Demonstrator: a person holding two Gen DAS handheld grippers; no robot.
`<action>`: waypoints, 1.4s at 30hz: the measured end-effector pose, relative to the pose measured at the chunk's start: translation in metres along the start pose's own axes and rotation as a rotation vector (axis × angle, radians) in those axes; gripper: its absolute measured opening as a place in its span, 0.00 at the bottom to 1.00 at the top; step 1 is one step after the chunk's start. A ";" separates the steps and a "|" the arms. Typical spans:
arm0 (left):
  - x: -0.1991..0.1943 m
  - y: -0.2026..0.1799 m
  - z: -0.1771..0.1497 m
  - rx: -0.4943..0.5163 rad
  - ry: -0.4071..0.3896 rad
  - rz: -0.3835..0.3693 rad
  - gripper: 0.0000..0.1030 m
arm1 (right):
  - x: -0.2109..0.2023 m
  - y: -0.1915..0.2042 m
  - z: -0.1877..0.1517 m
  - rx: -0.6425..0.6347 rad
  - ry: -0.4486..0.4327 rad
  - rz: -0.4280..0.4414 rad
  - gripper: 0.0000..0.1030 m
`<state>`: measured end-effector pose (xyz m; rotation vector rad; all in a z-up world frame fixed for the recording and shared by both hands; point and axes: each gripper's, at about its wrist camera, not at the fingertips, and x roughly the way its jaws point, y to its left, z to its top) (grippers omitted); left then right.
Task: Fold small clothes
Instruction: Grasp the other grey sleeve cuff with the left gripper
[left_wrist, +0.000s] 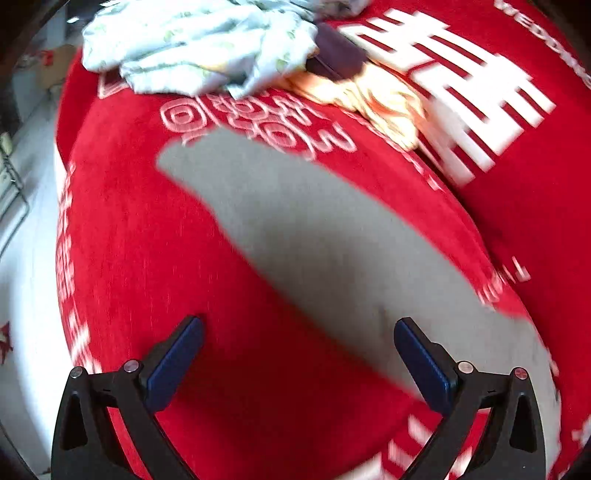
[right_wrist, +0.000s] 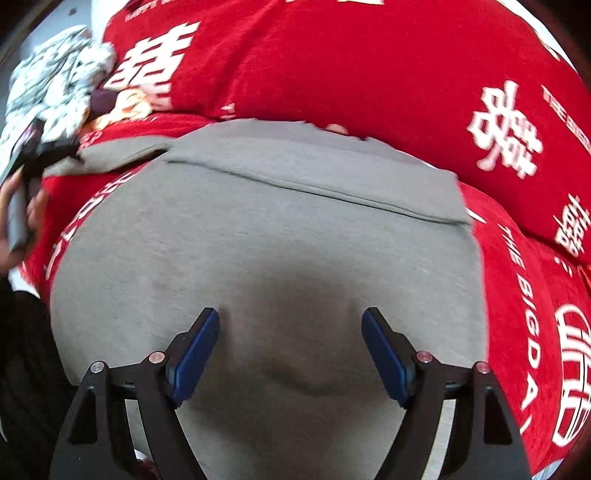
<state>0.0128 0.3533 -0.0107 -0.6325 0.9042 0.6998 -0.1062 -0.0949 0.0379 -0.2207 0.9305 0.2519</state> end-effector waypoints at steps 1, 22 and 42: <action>0.006 -0.004 0.007 -0.006 0.012 0.032 1.00 | 0.002 0.006 0.002 -0.020 0.004 -0.006 0.80; -0.012 0.012 0.062 -0.012 -0.156 -0.102 0.10 | 0.093 0.032 0.177 -0.045 0.007 -0.036 0.80; -0.055 -0.074 0.045 0.256 -0.137 -0.115 0.10 | 0.140 0.053 0.221 -0.016 0.043 -0.036 0.80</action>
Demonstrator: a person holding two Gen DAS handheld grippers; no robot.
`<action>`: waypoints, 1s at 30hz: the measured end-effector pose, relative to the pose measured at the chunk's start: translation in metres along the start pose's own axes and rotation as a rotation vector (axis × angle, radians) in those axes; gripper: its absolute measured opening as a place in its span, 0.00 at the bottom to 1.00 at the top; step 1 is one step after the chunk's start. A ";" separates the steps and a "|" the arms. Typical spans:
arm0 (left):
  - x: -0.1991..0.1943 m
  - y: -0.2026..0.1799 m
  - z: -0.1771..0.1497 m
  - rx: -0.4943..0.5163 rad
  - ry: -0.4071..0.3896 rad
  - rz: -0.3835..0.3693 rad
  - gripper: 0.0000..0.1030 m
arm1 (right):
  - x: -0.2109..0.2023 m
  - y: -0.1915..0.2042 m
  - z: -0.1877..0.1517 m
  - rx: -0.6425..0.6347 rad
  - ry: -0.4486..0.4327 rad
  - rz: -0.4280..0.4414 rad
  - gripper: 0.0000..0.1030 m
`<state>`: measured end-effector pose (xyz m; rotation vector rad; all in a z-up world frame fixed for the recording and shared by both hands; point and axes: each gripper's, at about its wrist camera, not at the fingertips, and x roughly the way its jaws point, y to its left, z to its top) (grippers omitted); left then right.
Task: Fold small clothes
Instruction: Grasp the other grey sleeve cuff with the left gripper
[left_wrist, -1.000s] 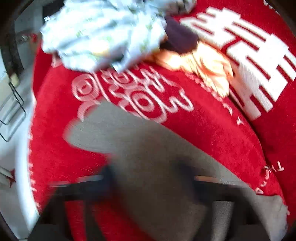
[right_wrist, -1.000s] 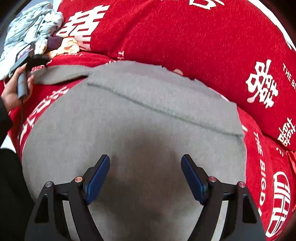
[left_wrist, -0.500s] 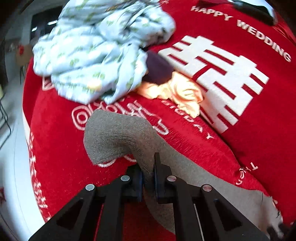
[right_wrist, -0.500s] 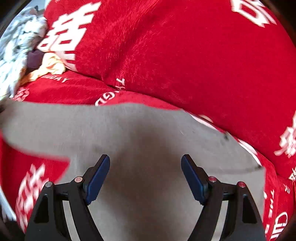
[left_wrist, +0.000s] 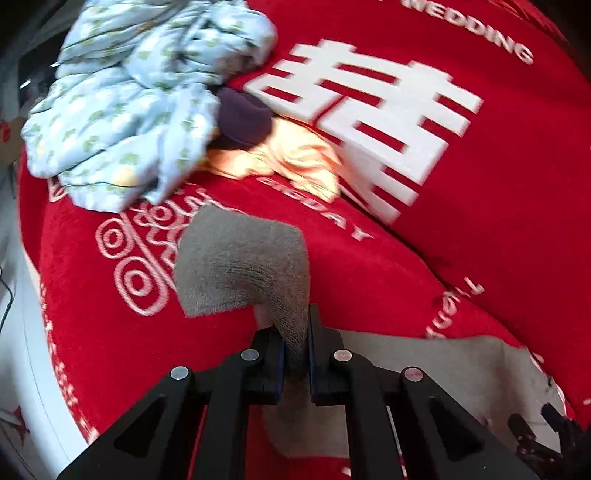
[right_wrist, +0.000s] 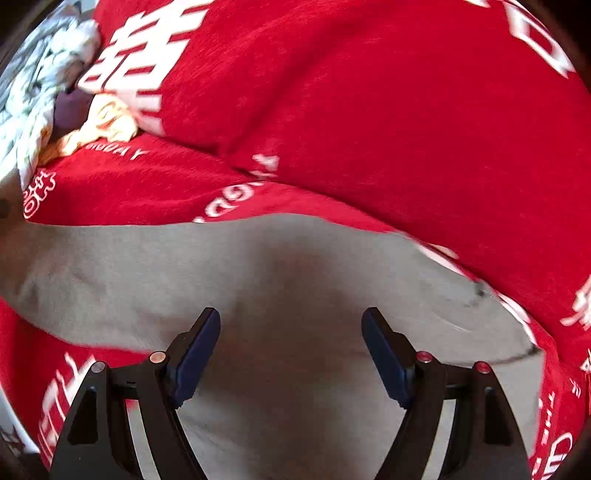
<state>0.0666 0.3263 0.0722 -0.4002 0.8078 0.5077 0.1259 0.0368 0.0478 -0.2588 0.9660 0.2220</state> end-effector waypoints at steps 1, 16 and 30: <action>-0.001 -0.011 -0.002 0.013 0.007 -0.008 0.10 | -0.004 -0.009 -0.002 0.013 -0.001 -0.002 0.80; -0.048 -0.157 -0.042 0.241 0.005 -0.054 0.10 | -0.057 -0.123 -0.078 0.125 -0.045 -0.003 0.80; -0.089 -0.271 -0.093 0.399 -0.003 -0.100 0.10 | -0.082 -0.218 -0.131 0.289 -0.052 0.004 0.80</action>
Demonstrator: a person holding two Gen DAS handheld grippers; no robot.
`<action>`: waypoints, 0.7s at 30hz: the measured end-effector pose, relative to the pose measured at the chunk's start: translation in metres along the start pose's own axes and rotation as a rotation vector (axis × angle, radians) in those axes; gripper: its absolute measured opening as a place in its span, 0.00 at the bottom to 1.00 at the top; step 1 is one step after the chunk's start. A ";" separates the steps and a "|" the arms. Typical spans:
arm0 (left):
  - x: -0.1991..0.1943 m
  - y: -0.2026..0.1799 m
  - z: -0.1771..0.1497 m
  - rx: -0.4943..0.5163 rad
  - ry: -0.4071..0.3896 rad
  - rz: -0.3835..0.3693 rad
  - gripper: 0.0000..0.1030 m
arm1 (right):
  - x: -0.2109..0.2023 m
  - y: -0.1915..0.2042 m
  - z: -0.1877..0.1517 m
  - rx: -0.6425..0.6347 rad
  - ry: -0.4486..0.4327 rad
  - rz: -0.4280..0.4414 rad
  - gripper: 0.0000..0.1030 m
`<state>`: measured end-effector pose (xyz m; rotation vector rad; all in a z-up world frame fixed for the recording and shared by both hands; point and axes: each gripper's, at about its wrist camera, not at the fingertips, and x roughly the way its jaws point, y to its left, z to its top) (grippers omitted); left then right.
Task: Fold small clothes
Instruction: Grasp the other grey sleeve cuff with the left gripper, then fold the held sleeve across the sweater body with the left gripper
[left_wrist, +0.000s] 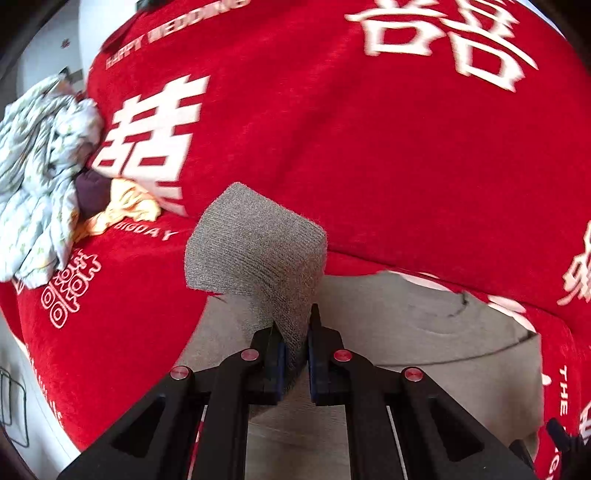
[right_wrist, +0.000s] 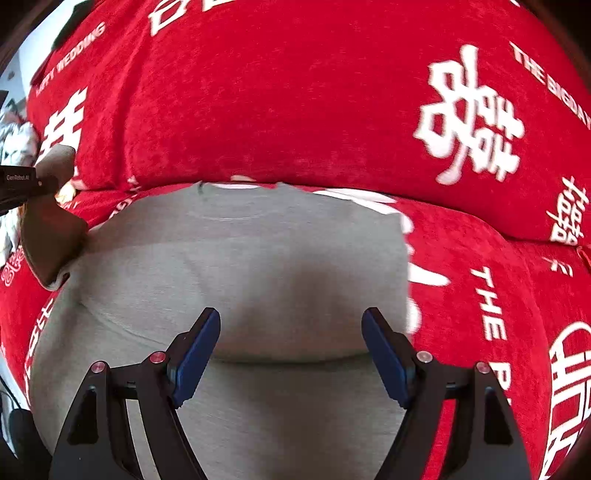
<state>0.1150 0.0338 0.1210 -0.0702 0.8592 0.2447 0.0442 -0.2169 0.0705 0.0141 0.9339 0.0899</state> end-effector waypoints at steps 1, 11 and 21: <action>-0.003 -0.014 -0.002 0.017 0.001 -0.006 0.10 | -0.002 -0.006 -0.001 0.006 -0.003 -0.002 0.80; -0.029 -0.121 -0.025 0.165 -0.019 -0.073 0.10 | -0.022 -0.071 -0.013 0.110 -0.014 -0.035 0.80; -0.012 -0.192 -0.065 0.289 0.041 -0.082 0.10 | -0.024 -0.110 -0.032 0.176 -0.019 -0.048 0.80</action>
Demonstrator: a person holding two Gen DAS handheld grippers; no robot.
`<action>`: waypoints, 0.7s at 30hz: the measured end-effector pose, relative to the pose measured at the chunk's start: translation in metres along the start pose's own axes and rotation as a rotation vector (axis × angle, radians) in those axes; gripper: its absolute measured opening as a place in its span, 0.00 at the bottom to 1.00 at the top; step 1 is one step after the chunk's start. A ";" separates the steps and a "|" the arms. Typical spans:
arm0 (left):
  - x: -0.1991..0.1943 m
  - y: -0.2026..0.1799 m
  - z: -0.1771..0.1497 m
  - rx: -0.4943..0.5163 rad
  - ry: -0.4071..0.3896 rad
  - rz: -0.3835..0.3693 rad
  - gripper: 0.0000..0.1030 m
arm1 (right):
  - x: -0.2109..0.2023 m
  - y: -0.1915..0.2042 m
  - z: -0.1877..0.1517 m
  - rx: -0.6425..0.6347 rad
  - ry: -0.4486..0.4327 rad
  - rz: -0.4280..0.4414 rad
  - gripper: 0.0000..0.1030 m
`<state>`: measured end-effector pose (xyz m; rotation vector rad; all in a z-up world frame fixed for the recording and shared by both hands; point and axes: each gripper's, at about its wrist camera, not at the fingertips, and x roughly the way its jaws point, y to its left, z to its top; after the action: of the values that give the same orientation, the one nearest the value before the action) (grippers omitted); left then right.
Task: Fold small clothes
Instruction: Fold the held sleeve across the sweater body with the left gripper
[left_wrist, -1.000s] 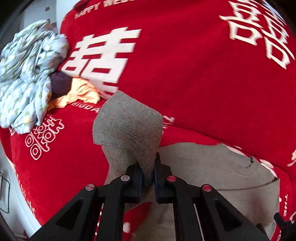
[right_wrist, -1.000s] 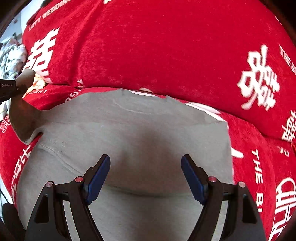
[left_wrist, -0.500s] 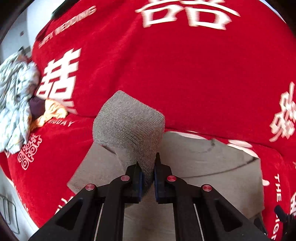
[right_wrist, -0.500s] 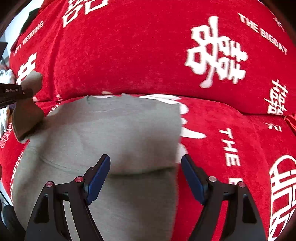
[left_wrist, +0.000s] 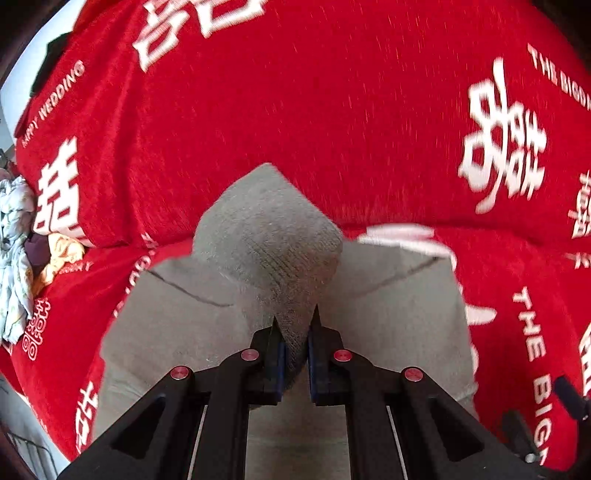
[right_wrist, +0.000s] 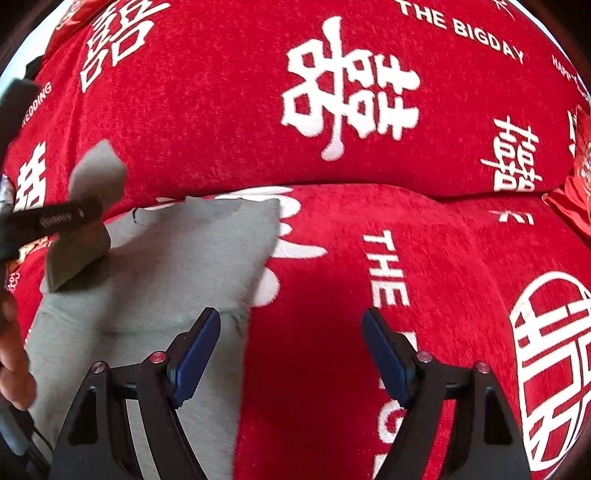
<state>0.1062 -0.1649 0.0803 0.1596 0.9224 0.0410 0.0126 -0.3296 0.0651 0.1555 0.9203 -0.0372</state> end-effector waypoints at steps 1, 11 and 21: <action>0.007 -0.004 -0.004 0.006 0.017 0.004 0.10 | 0.000 -0.002 -0.002 0.006 0.002 0.002 0.80; 0.044 -0.016 -0.029 0.045 0.128 -0.127 0.10 | 0.009 -0.011 -0.010 0.045 0.024 0.017 0.80; 0.042 0.010 -0.039 -0.004 0.159 -0.376 1.00 | 0.010 -0.007 -0.006 0.079 0.028 0.072 0.80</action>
<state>0.1008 -0.1463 0.0251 -0.0233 1.0984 -0.2960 0.0132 -0.3349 0.0530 0.2625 0.9411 -0.0046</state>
